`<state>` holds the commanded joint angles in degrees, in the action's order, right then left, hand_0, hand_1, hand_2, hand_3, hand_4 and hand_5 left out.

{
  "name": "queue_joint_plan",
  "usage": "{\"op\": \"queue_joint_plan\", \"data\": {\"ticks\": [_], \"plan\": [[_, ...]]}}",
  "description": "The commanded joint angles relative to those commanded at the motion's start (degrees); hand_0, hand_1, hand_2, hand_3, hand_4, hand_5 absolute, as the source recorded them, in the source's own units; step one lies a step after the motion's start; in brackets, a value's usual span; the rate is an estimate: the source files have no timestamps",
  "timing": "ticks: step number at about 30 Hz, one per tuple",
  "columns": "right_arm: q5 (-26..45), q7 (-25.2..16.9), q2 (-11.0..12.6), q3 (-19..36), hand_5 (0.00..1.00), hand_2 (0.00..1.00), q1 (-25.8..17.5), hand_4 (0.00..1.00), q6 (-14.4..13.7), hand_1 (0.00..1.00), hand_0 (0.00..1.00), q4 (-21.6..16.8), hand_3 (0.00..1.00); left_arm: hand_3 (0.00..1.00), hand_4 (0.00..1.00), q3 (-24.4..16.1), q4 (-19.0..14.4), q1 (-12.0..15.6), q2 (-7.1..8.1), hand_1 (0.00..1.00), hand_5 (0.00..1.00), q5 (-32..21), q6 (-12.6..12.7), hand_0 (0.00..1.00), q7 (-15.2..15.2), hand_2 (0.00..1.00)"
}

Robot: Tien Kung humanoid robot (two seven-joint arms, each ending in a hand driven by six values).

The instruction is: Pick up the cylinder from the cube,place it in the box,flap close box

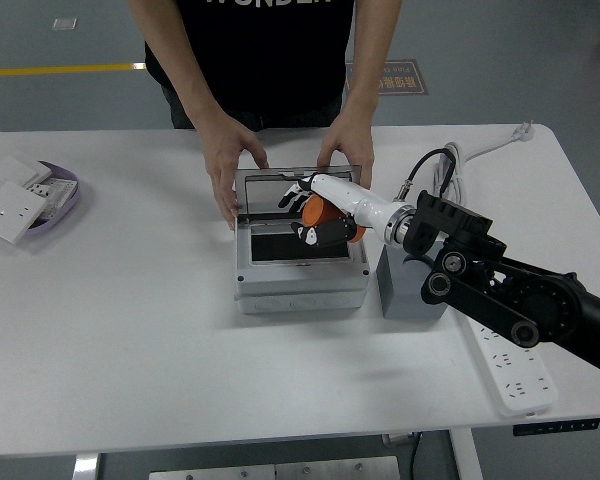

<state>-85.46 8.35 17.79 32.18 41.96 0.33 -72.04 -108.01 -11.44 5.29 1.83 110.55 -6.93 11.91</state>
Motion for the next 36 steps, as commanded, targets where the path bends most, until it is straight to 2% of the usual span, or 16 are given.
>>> {"op": "queue_joint_plan", "data": {"ticks": [5, 6, 11, 15, 20, 23, 24, 29, 36], "plan": [[-1.22, 0.54, 0.08, 0.09, 0.209, 0.733, 0.06, 0.790, 0.74, 0.718, 0.787, -0.07, 0.756, 0.655, 0.710, -0.07, 0.02, 0.02, 0.02, 0.645, 0.142, 0.09, -0.01, 0.599, -0.05, 0.613], [-1.33, 0.55, 0.10, 0.12, 0.157, 0.737, 0.06, 0.760, 0.79, 0.723, 0.807, -0.11, 0.760, 0.654, 0.710, -0.07, 0.02, 0.03, 0.01, 0.645, 0.142, 0.10, -0.01, 0.599, -0.06, 0.614], [-0.55, 0.31, 0.29, 0.72, 0.157, 0.737, -0.21, 0.760, 1.12, 0.723, 0.807, -0.57, 0.760, 0.654, 0.710, -0.09, 0.02, 0.11, -0.03, 0.645, 0.142, 0.18, -0.03, 0.599, -0.08, 0.614], [4.04, -0.82, 1.15, 3.21, 0.159, 0.743, -1.08, 0.772, 3.22, 0.734, 0.822, -1.87, 0.775, 0.655, 0.710, -0.15, 0.02, 0.18, -0.09, 0.645, 0.142, 0.28, -0.03, 0.599, -0.07, 0.613], [11.33, -2.36, 3.55, 7.76, 0.171, 0.741, -2.18, 0.781, 6.39, 0.730, 0.819, -4.40, 0.777, 0.655, 0.710, -0.28, 0.01, 0.33, -0.11, 0.645, 0.142, 0.45, -0.05, 0.599, -0.08, 0.614], [14.86, -2.70, 4.58, 9.39, 0.171, 0.741, -2.04, 0.781, 6.91, 0.730, 0.819, -4.92, 0.777, 0.655, 0.710, -0.36, -0.01, 0.35, -0.05, 0.645, 0.142, 0.58, -0.07, 0.599, -0.06, 0.614], [15.70, -2.76, 4.85, 9.76, 0.204, 0.726, -1.89, 0.789, 6.93, 0.713, 0.798, -4.92, 0.753, 0.655, 0.710, -0.37, -0.01, 0.35, -0.03, 0.646, 0.141, 0.61, -0.08, 0.599, -0.06, 0.614], [17.36, -3.04, 5.79, 10.90, 0.204, 0.726, -0.83, 0.789, 6.72, 0.713, 0.798, -4.30, 0.753, 0.655, 0.710, -0.26, 0.00, 0.29, 0.12, 0.646, 0.141, 0.59, -0.11, 0.599, -0.09, 0.614], [16.27, -2.97, 5.23, 12.02, 0.231, 0.717, 1.18, 0.782, 6.87, 0.703, 0.786, -1.64, 0.735, 0.655, 0.709, -0.17, -0.05, 0.25, 0.31, 0.645, 0.141, 0.60, -0.19, 0.599, 0.03, 0.614]]}}
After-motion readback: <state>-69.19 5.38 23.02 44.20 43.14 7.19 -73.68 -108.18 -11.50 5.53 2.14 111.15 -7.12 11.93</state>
